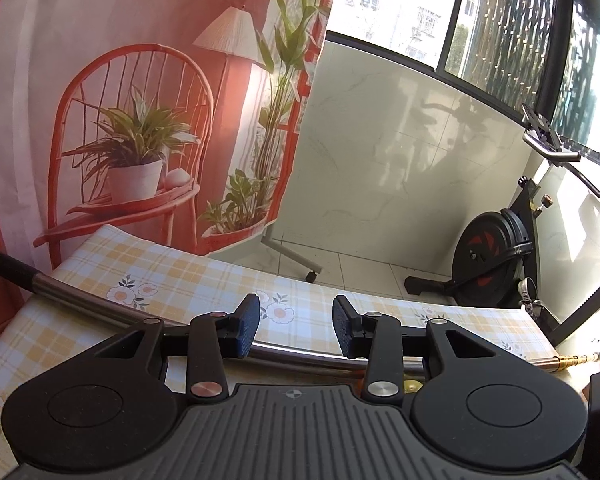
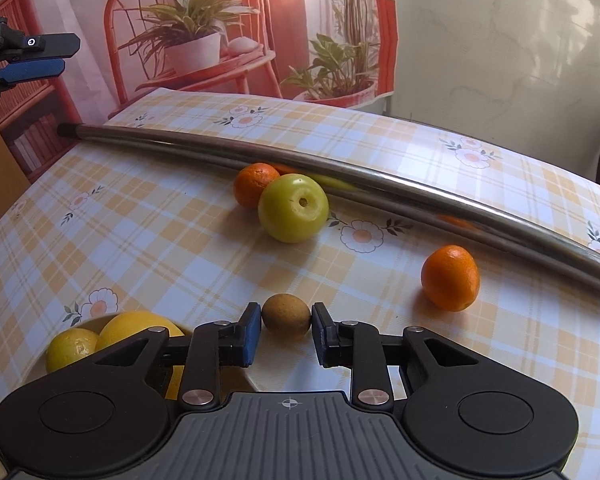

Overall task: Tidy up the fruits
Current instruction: 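Move the right gripper to a brown kiwi while the left gripper returns to the row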

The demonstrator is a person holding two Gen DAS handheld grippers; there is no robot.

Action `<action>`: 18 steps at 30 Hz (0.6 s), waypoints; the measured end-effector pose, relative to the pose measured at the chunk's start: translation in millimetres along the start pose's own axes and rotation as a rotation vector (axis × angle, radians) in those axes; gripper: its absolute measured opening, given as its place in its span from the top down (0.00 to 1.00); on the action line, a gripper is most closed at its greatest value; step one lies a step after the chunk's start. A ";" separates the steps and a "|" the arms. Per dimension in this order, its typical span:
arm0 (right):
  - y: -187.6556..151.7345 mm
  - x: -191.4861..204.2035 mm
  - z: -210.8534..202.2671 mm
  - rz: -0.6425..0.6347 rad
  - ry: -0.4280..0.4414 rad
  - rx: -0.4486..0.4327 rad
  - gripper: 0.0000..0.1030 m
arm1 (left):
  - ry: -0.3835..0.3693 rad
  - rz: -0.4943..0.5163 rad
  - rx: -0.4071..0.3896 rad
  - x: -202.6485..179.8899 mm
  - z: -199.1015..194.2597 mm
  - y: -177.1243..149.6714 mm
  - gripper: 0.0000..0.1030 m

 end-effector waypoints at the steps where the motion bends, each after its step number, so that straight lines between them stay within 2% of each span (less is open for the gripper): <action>1: -0.3 -1.1 -0.3 0.008 0.001 -0.003 0.76 | -0.009 0.010 0.012 -2.6 4.9 -2.0 0.59; 6: -3.3 -11.8 -11.8 0.070 0.001 -0.056 0.76 | -0.049 0.041 0.070 -13.9 25.5 -13.1 0.59; 12: -9.4 -31.5 -27.7 0.190 -0.028 -0.116 0.76 | -0.122 0.003 0.159 -21.3 57.2 -26.6 0.59; 18: -14.3 -48.8 -40.2 0.267 -0.046 -0.153 0.76 | -0.177 -0.123 0.254 -21.6 93.7 -43.4 0.60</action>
Point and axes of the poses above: each gripper's, at about its wrist camera, not at the fingertips, and z roughly the way its jaws point, x to its left, y to its top, the point moved 5 cm from there along z, roughly the way its jaws point, and after that the axes turned 8 degrees about -y, right-handed, at the moved point
